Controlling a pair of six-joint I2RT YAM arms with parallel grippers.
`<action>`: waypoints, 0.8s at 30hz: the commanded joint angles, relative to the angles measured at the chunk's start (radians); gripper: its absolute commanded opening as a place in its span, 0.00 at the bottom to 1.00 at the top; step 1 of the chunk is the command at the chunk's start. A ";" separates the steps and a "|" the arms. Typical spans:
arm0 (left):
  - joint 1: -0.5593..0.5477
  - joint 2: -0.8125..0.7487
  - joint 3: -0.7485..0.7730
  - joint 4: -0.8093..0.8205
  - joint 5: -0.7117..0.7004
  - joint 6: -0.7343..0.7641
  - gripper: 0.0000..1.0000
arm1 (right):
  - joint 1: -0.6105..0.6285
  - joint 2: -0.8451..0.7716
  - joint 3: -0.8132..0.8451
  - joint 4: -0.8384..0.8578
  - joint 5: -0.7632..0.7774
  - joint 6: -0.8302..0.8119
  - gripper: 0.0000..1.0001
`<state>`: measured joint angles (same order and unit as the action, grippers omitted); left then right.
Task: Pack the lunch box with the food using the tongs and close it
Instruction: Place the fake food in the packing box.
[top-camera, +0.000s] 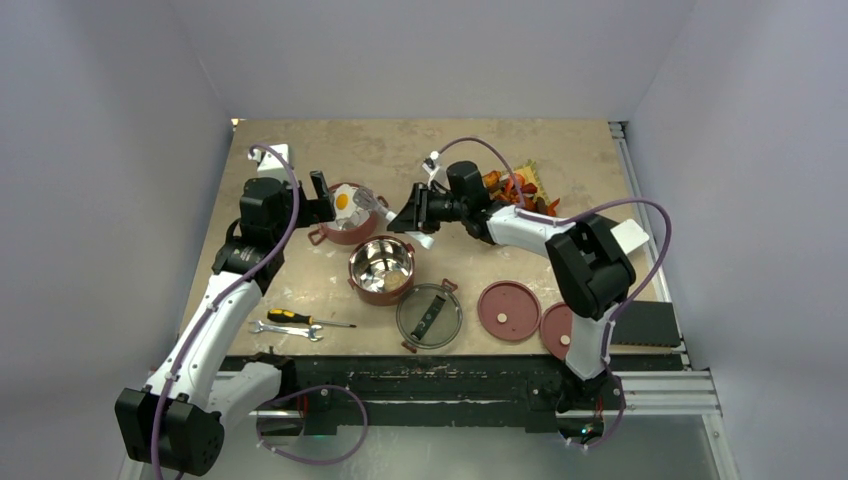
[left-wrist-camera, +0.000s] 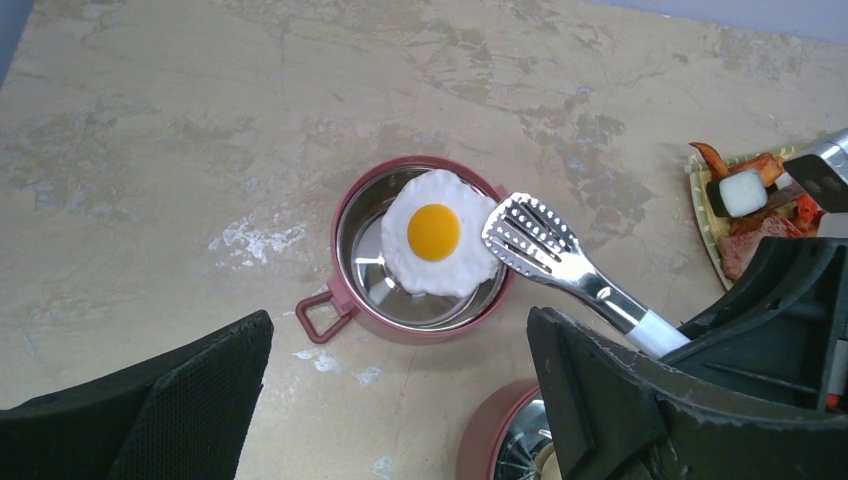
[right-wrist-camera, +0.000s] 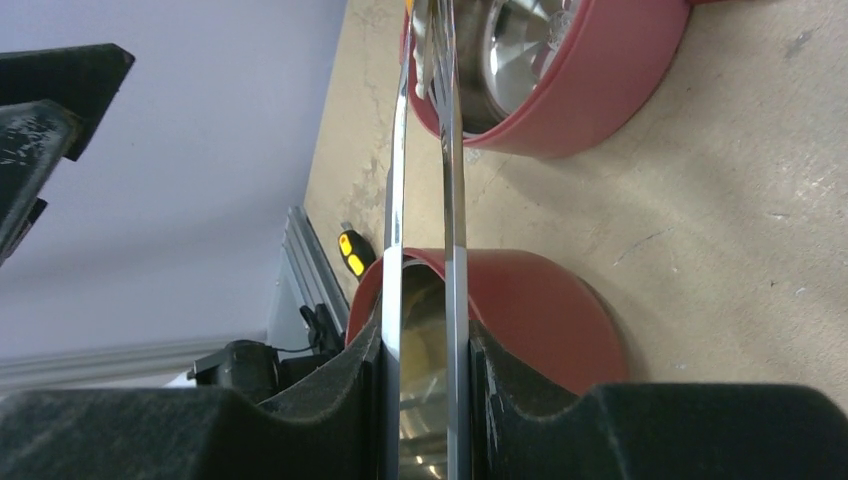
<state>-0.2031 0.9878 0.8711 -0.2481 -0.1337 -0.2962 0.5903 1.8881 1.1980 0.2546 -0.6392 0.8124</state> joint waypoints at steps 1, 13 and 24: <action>0.008 -0.015 0.000 0.044 0.002 -0.008 0.99 | 0.011 0.001 0.062 0.057 -0.010 -0.008 0.00; 0.010 -0.010 0.000 0.043 0.001 -0.007 0.99 | 0.011 0.042 0.124 -0.047 0.027 -0.051 0.23; 0.011 -0.009 0.002 0.043 0.006 -0.008 0.99 | 0.011 0.033 0.140 -0.090 0.052 -0.083 0.45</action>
<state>-0.2028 0.9878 0.8711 -0.2481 -0.1337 -0.2962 0.5976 1.9533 1.2865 0.1547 -0.6029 0.7609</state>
